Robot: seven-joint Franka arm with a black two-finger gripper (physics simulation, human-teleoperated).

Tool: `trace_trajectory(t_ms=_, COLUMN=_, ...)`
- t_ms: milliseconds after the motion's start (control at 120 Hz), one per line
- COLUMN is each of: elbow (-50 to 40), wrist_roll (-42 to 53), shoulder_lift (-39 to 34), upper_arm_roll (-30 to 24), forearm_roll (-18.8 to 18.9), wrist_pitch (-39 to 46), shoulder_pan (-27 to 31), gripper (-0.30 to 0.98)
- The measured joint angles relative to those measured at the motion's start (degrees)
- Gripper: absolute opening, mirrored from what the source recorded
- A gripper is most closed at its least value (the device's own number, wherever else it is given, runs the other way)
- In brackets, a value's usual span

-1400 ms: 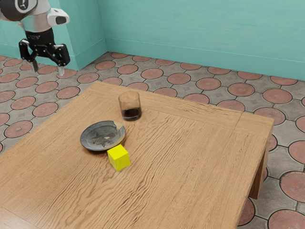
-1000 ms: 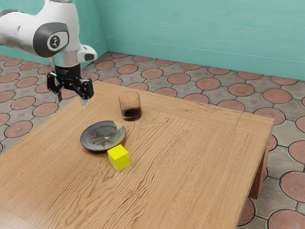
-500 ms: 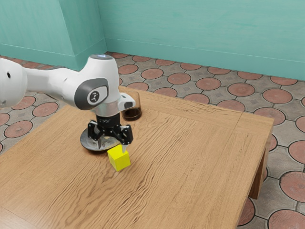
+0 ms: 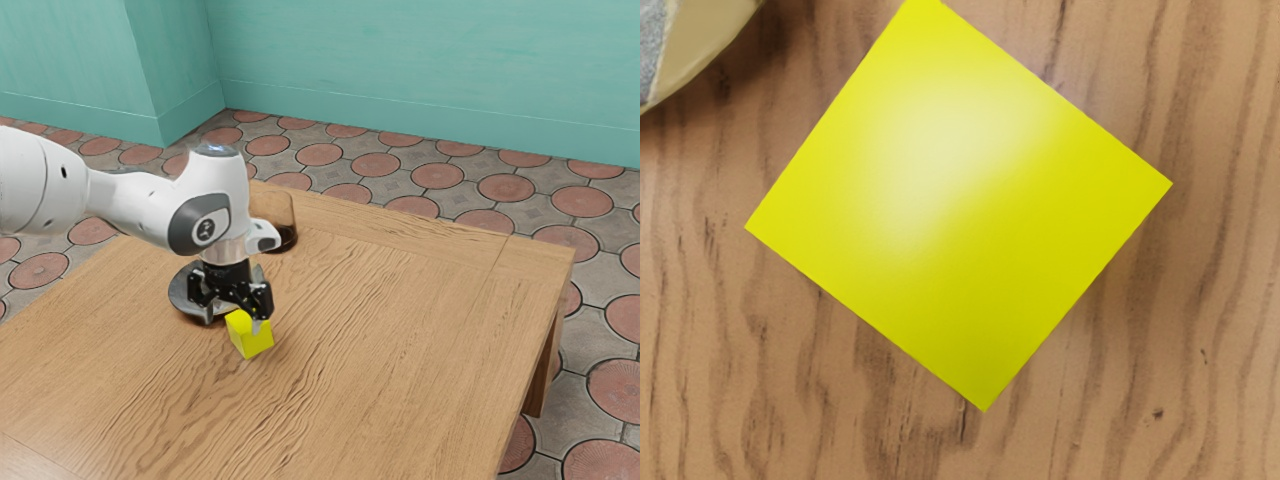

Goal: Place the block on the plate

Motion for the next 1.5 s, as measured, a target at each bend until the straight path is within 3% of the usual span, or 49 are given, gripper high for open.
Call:
trace_trajectory(t_ms=608, elbow=7.3, wrist_roll=20.3, shoulder_lift=8.5, upper_arm_roll=-0.3, forearm_roll=-0.2, wrist_pitch=5.1, shoulder_pan=1.6, gripper=0.69)
trace_trajectory(t_ms=1133, elbow=6.7, wrist_roll=29.1, shoulder_lift=11.0, upper_arm_roll=-0.4, forearm_roll=-1.0, wrist_pitch=5.2, shoulder_pan=2.0, gripper=0.69)
trace_trajectory(t_ms=1367, elbow=6.7, wrist_roll=30.9, shoulder_lift=11.0, upper_arm_roll=-0.4, forearm_roll=-1.0, wrist_pitch=5.2, shoulder_pan=2.1, gripper=0.49)
trace_trajectory(t_ms=1500, elbow=6.7, wrist_roll=31.6, shoulder_lift=11.0, upper_arm_roll=-0.4, forearm_roll=-0.9, wrist_pitch=5.2, shoulder_pan=2.1, gripper=0.47)
